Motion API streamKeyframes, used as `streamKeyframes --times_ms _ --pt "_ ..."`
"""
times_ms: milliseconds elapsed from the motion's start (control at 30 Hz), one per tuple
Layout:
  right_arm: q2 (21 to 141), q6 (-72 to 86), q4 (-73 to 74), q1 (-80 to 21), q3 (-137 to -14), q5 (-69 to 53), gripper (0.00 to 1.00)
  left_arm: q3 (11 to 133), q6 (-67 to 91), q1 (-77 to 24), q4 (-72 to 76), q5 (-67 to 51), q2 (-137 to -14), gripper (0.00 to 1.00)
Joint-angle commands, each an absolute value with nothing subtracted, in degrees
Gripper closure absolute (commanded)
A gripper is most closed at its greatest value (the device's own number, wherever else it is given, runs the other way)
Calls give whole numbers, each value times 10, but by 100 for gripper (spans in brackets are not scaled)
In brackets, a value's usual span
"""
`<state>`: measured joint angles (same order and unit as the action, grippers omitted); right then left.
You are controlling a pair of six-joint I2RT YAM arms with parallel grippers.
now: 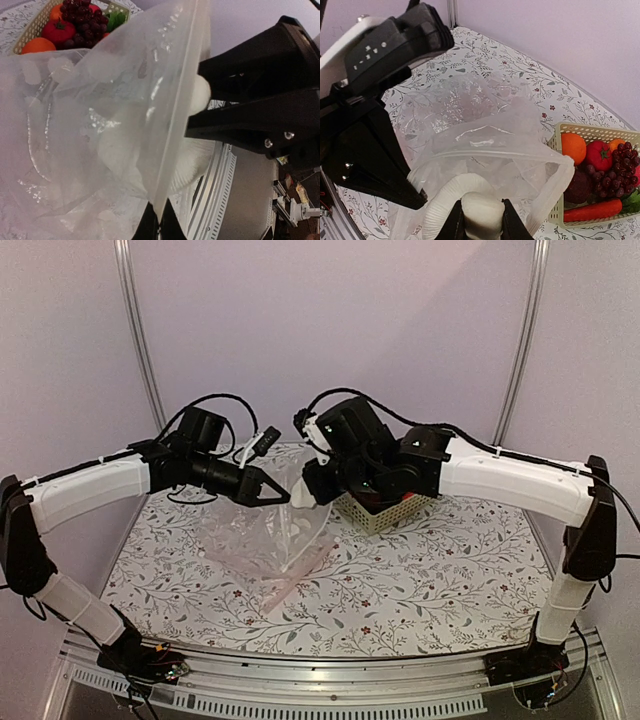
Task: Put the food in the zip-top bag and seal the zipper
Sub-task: Place the fake vegetable in the zipper food storage bag.
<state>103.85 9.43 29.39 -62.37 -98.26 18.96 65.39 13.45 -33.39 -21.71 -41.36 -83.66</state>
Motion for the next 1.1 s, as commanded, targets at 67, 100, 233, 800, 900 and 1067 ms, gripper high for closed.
streamKeyframes --times_ms 67,100,233,800,900,1067 --pt "1082 126 321 -624 -1004 293 84 648 118 -345 -206 -436 -832 100" --pt "1084 129 323 -623 -1003 296 84 648 119 -345 -206 -438 -831 100" --pt "1087 156 332 -608 -992 299 84 645 121 -345 -197 -455 -827 100" --pt "1067 192 215 -606 -953 144 80 635 145 -350 -165 -480 -838 100" --pt "1087 194 216 -606 -965 143 80 635 145 -352 -164 -484 -839 100" --pt "1118 202 220 -605 -970 158 80 634 146 -352 -157 -493 -831 100"
